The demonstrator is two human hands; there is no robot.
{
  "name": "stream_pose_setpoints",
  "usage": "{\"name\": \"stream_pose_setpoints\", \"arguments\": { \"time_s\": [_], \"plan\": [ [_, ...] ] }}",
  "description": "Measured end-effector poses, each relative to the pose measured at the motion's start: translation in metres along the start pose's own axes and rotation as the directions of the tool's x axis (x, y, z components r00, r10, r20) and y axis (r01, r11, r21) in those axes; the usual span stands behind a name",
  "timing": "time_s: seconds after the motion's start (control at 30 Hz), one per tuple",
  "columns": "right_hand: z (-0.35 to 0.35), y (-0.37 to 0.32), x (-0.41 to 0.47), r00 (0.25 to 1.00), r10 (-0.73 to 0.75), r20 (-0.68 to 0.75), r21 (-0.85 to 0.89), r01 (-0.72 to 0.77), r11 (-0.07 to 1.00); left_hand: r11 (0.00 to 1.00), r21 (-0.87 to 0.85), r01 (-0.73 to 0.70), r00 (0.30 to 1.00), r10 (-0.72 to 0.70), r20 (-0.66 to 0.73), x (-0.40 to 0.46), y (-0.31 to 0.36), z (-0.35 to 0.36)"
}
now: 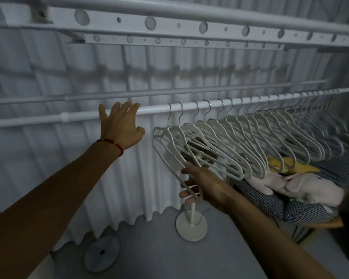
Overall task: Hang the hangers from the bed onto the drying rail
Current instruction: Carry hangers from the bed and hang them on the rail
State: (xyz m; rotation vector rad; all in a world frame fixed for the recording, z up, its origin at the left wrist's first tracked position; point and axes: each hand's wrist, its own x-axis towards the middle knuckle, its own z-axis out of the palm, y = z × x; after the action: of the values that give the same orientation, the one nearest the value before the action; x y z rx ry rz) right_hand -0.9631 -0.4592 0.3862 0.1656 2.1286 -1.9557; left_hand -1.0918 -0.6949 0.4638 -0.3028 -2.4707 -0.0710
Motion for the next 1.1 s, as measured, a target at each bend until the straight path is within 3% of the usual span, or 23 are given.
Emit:
{"name": "stream_pose_setpoints", "arguments": {
  "time_s": [0.1, 0.23, 0.33, 0.47, 0.77, 0.9, 1.1],
  "plan": [
    [-0.001, 0.011, -0.012, 1.0, 0.02, -0.014, 0.009, -0.02, 1.0, 1.0, -0.012, -0.01, 0.998, 0.01, -0.057, -0.006, 0.019, 0.003],
    [-0.017, 0.03, -0.037, 1.0, 0.007, 0.005, -0.02, -0.007, 1.0, 0.972, -0.183, -0.146, 0.981, 0.119, -0.151, -0.019, 0.073, 0.001],
    [-0.049, 0.045, -0.058, 1.0, -0.028, -0.006, -0.111, 0.027, 0.993, 0.892, -0.374, -0.255, 0.961, 0.192, -0.199, -0.035, 0.129, -0.011],
    [-0.12, 0.064, -0.081, 0.99, -0.112, -0.087, -0.246, 0.088, 0.965, 0.772, -0.568, -0.286, 0.957, 0.257, -0.133, -0.061, 0.214, -0.018],
    [-0.341, 0.109, -0.151, 0.928, -0.246, -0.28, -0.302, 0.158, 0.94, 0.63, -0.764, -0.141, 0.964, 0.263, 0.038, -0.069, 0.457, 0.016],
    [-0.436, 0.112, -0.168, 0.904, -0.264, -0.337, -0.372, 0.13, 0.919, 0.617, -0.781, -0.099, 0.948, 0.298, 0.115, -0.06, 0.553, 0.026],
    [-0.546, 0.115, -0.148, 0.848, -0.35, -0.398, -0.496, 0.122, 0.86, 0.615, -0.781, -0.106, 0.952, 0.289, 0.099, -0.012, 0.647, 0.047]
  ]
}}
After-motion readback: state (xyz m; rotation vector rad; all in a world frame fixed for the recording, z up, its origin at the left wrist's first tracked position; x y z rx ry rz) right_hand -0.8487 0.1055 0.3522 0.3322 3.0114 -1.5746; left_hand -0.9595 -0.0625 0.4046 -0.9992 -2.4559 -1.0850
